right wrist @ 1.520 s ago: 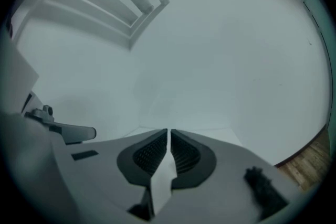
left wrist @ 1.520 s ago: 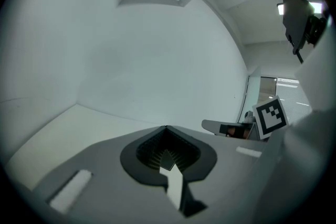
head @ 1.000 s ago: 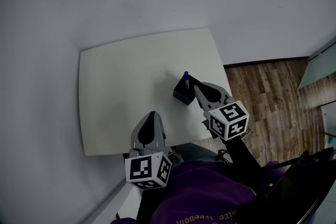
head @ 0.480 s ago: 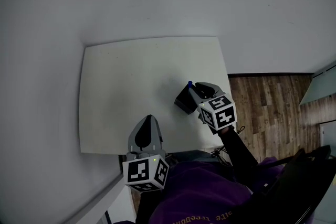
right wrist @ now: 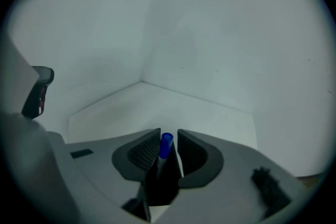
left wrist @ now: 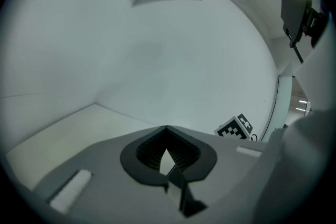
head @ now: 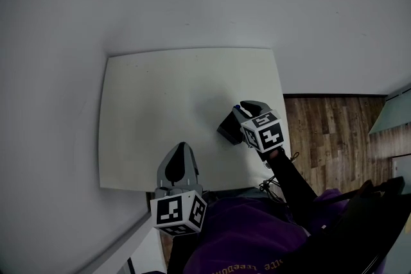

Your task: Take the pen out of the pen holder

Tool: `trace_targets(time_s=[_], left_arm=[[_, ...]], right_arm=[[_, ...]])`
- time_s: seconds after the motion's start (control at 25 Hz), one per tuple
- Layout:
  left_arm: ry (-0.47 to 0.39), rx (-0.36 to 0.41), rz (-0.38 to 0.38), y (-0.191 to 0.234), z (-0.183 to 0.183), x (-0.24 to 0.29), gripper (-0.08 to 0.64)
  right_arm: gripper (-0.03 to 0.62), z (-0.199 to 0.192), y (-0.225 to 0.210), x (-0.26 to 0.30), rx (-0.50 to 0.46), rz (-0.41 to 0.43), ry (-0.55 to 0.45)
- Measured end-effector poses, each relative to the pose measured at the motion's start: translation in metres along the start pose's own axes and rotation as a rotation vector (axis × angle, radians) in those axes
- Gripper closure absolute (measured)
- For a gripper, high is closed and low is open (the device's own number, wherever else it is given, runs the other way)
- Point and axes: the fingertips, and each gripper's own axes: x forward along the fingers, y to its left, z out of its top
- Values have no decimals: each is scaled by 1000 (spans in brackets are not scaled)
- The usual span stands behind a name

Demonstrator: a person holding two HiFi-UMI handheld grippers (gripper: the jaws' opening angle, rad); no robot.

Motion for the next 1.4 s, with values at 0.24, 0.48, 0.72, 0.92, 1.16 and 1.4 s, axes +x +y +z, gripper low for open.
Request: trace_targets(time_s=[0.24,0.48,0.72,0.92,1.16,1.4], left_arm=[[1,-2,4,3,1,5,552],[-1,-4,6,8,4,6,552],[-1,-4,3,9,6,6,552],[-4,-1,-12,8,7,6,552],[-3,-3,-25,7,7,6,552],[-16,-1,-41,8,12,7,552]], right_arm=[[499,-1,1,7,-6,11,19],[500,-6,3,9,-13,5,36],[513,-6,5,8,0,15,36],[517,-7,8,4,5,27,43],[517,-7,7,-4,20,23,34],[517,-3,8,-12,30,11,16]])
